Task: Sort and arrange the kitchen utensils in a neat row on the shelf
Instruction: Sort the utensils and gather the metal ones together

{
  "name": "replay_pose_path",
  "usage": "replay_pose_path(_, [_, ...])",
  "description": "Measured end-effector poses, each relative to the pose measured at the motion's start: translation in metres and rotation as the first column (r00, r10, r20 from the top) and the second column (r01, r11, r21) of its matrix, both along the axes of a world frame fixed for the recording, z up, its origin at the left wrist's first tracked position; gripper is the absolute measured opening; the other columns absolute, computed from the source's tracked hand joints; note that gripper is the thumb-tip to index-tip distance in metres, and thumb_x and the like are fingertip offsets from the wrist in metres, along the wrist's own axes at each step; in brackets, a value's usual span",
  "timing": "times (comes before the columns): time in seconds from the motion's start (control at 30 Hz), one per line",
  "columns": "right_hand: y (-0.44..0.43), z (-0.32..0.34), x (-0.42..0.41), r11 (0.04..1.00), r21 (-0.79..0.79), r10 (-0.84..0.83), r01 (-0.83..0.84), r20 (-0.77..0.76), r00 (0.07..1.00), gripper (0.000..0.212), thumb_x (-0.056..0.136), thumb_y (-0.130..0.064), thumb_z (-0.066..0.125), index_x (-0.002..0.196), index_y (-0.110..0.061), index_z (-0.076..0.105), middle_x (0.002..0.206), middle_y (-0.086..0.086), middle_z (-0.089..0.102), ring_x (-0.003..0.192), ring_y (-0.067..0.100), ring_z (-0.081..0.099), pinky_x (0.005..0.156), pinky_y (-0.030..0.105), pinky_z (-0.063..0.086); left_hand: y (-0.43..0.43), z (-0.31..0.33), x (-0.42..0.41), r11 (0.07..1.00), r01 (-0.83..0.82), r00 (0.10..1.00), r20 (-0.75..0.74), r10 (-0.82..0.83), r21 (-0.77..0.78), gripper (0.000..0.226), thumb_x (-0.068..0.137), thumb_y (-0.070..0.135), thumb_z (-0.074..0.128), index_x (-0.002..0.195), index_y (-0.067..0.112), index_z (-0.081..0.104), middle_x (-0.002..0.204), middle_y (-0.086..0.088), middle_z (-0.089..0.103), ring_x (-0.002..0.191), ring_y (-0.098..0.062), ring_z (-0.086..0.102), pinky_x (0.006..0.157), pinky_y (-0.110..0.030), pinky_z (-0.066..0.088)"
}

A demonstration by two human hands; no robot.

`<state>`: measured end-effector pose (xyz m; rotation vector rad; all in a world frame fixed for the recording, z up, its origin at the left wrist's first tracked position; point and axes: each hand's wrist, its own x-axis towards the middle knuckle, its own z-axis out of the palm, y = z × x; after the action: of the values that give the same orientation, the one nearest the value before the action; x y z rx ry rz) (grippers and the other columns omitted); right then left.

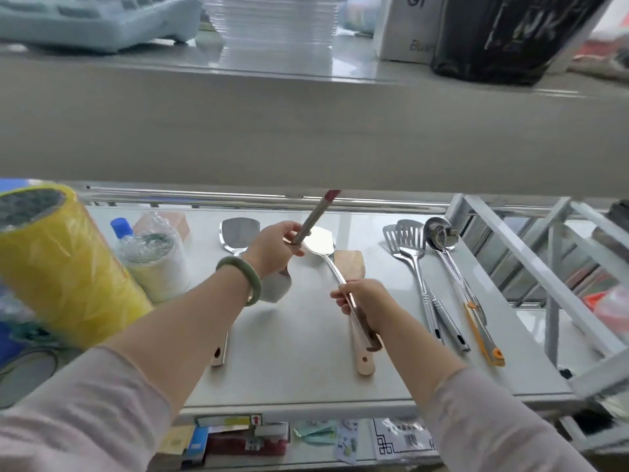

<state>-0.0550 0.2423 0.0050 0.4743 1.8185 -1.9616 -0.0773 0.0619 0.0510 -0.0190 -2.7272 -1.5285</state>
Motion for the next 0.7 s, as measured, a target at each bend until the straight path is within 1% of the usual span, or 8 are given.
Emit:
replay_pose_path(0.07, [0.021,0.003,0.007,0.995,-0.090,-0.048,0.051,0.030,0.998,0.015,0.095,-0.002,0.036,0.093,0.000,0.051,0.071,0.014,0.058,0.054,0.016,0.048,0.037,0.016,0.041,0.006,-0.001,0.004,0.991,0.100,0.995,-0.021,-0.102,-0.087,0.030,0.089,-0.001,0.051,0.086,0.028,0.058,0.083,0.006,0.061,0.081,-0.018,0.069,0.064,-0.027,0.045])
replay_pose_path(0.17, [0.029,0.004,0.008,0.993,-0.111,-0.017,0.024,0.066,0.998,0.021,0.096,-0.010,0.037,0.091,0.001,0.055,0.074,0.015,0.060,0.054,0.017,0.053,0.037,0.017,0.043,-0.006,-0.014,0.010,0.977,0.124,0.990,-0.045,-0.134,-0.175,0.031,0.087,0.000,0.057,0.078,0.029,0.061,0.087,0.000,0.065,0.086,-0.019,0.065,0.074,-0.029,0.049])
replay_pose_path(0.23, [0.027,0.003,0.008,0.994,-0.093,0.054,-0.048,0.059,0.997,0.029,0.096,-0.021,0.042,0.097,0.003,0.058,0.077,0.014,0.062,0.051,0.016,0.057,0.039,0.018,0.045,-0.017,-0.023,0.016,0.952,0.111,0.980,-0.127,-0.153,-0.287,0.024,0.086,-0.002,0.059,0.082,0.019,0.069,0.088,0.000,0.064,0.085,-0.018,0.061,0.083,-0.025,0.047])
replay_pose_path(0.3, [0.025,0.004,0.012,0.985,-0.118,0.130,-0.122,0.063,0.989,0.041,0.097,-0.035,0.042,0.104,0.002,0.057,0.073,0.011,0.064,0.048,0.015,0.061,0.042,0.019,0.047,-0.019,-0.030,0.022,0.908,0.120,0.943,-0.240,-0.230,-0.401,0.020,0.086,-0.004,0.059,0.083,0.011,0.072,0.089,0.000,0.063,0.081,-0.017,0.059,0.082,-0.023,0.047])
replay_pose_path(0.4, [0.022,0.009,0.027,0.956,-0.059,0.289,-0.286,0.031,0.957,0.044,0.092,-0.044,0.049,0.104,-0.003,0.056,0.075,0.007,0.064,0.054,0.012,0.062,0.048,0.019,0.049,-0.012,-0.040,0.025,0.857,0.110,0.874,-0.361,-0.324,-0.504,0.023,0.083,-0.008,0.059,0.081,0.011,0.071,0.091,-0.005,0.066,0.078,-0.021,0.063,0.077,-0.029,0.053])
replay_pose_path(0.53, [0.012,0.015,0.048,0.921,0.011,0.388,-0.388,0.010,0.921,0.036,0.087,-0.039,0.060,0.106,-0.008,0.062,0.088,0.008,0.069,0.068,0.015,0.066,0.053,0.018,0.051,0.004,-0.052,0.025,0.837,0.073,0.836,-0.425,-0.348,-0.543,0.030,0.076,-0.016,0.059,0.081,0.012,0.066,0.092,-0.007,0.065,0.080,-0.026,0.066,0.072,-0.033,0.057])
replay_pose_path(0.63, [0.002,0.011,0.055,0.943,-0.011,0.332,-0.333,-0.046,0.942,0.039,0.086,-0.018,0.065,0.121,-0.002,0.055,0.085,0.007,0.064,0.070,0.015,0.064,0.051,0.016,0.051,0.011,-0.061,0.028,0.849,0.095,0.843,-0.411,-0.346,-0.519,0.027,0.077,-0.016,0.057,0.079,0.009,0.066,0.096,-0.011,0.065,0.095,-0.026,0.066,0.081,-0.026,0.052])
replay_pose_path(0.7, [-0.005,0.007,0.057,0.964,-0.016,0.265,-0.266,-0.056,0.963,0.042,0.083,-0.005,0.066,0.123,-0.003,0.052,0.080,0.007,0.061,0.065,0.016,0.061,0.047,0.017,0.051,0.013,-0.066,0.029,0.856,0.095,0.852,-0.403,-0.334,-0.509,0.023,0.078,-0.013,0.059,0.081,0.008,0.068,0.096,-0.012,0.065,0.092,-0.026,0.067,0.078,-0.025,0.052])
